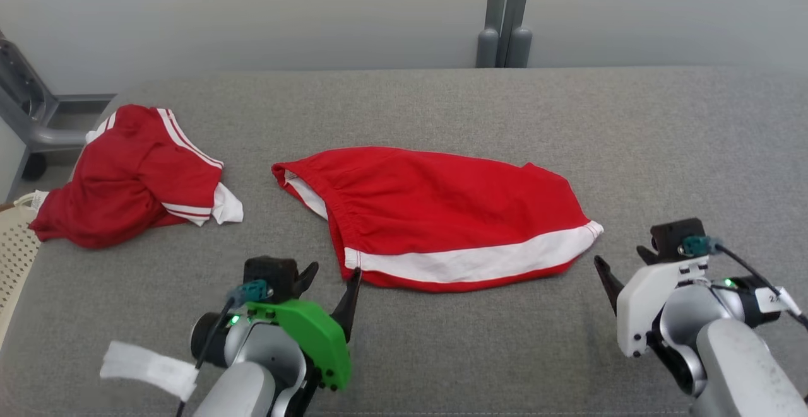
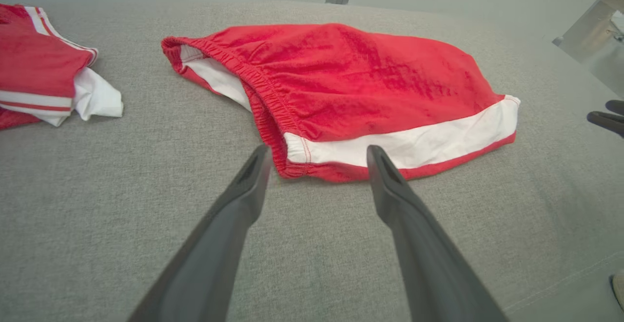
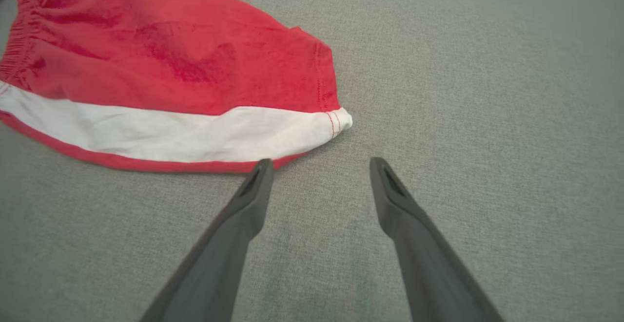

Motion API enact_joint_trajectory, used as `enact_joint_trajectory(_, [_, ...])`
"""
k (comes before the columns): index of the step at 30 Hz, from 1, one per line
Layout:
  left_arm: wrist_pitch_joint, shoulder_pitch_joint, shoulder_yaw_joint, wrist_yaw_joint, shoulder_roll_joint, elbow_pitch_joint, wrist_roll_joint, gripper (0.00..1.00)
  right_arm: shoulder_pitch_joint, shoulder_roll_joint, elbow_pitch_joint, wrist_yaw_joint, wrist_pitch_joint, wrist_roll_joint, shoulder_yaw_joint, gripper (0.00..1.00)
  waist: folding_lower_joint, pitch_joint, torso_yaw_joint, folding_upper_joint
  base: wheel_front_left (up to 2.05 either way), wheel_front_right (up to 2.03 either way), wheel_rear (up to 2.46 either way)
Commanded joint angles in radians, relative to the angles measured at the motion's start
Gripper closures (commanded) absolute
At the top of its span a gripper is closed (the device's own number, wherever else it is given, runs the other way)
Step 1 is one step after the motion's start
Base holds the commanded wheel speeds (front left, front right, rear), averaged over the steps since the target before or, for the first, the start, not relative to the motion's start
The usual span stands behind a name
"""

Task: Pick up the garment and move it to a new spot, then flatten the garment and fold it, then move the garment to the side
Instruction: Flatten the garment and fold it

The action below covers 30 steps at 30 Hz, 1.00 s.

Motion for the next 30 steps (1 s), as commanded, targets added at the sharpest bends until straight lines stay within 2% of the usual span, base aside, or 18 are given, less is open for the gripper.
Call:
enact_joint_trajectory(1, [0.012,-0.029,-0.005,-0.002,-0.003,0.006,0.002,0.0,-0.029,-0.014,0.002,-0.001,0.01,0.012,0.003,0.0,0.0,0.04,-0.003,0.0,0.0,0.0,0.0])
enact_joint_trajectory(4, [0.06,-0.095,-0.019,0.005,-0.021,0.029,0.009,0.0,-0.084,-0.055,0.029,0.0,0.06,-0.001,0.008,0.0,0.0,0.076,-0.003,0.0,0.0,0.0,0.0])
enact_joint_trajectory(9, [0.115,-0.17,-0.032,0.022,-0.038,0.069,0.011,0.0,-0.173,-0.073,0.063,-0.001,0.097,-0.005,0.037,0.0,0.0,0.129,-0.009,0.0,0.0,0.0,0.0])
enact_joint_trajectory(13, [0.178,-0.212,-0.035,0.042,-0.048,0.103,0.0,0.0,-0.228,-0.089,0.095,-0.001,0.112,-0.014,0.063,0.0,0.0,0.163,-0.014,0.0,0.0,0.0,0.0])
enact_joint_trajectory(21, [0.229,-0.258,-0.038,0.081,-0.053,0.126,0.001,0.0,-0.299,-0.116,0.144,-0.001,0.106,-0.002,0.09,0.0,0.0,0.207,-0.016,0.0,0.0,0.0,0.0])
enact_joint_trajectory(22, [0.236,-0.261,-0.036,0.085,-0.054,0.129,-0.003,0.03,-0.303,-0.117,0.148,-0.001,0.103,0.001,0.091,0.0,0.0,0.209,-0.016,0.0,0.0,0.0,0.0])
enact_joint_trajectory(23, [0.24,-0.263,-0.037,0.084,-0.054,0.13,-0.007,0.1,-0.306,-0.118,0.152,-0.001,0.101,0.002,0.093,0.0,0.0,0.212,-0.016,0.0,0.0,0.0,0.0])
enact_joint_trajectory(24, [0.242,-0.265,-0.036,0.086,-0.055,0.13,-0.007,0.22,-0.31,-0.118,0.156,-0.001,0.098,0.003,0.095,0.0,0.0,0.215,-0.017,0.0,0.0,0.0,0.0])
enact_joint_trajectory(25, [0.248,-0.266,-0.038,0.089,-0.052,0.132,-0.004,0.49,-0.313,-0.12,0.161,-0.001,0.099,0.004,0.097,0.0,0.0,0.217,-0.017,0.0,0.0,0.0,0.0])
enact_joint_trajectory(26, [0.246,-0.265,-0.038,0.091,-0.051,0.132,-0.004,0.53,-0.316,-0.121,0.165,-0.001,0.098,0.006,0.1,0.0,0.0,0.219,-0.017,0.0,0.0,0.0,0.0])
enact_joint_trajectory(28, [0.245,-0.266,-0.037,0.093,-0.05,0.131,-0.006,0.55,-0.32,-0.122,0.168,-0.001,0.097,0.008,0.103,0.0,0.0,0.222,-0.017,0.0,0.0,0.0,0.0])
enact_joint_trajectory(30, [0.251,-0.266,-0.039,0.095,-0.048,0.134,-0.005,0.64,-0.322,-0.124,0.177,-0.001,0.107,0.014,0.117,0.0,0.0,0.225,-0.018,0.0,0.0,0.0,0.0])
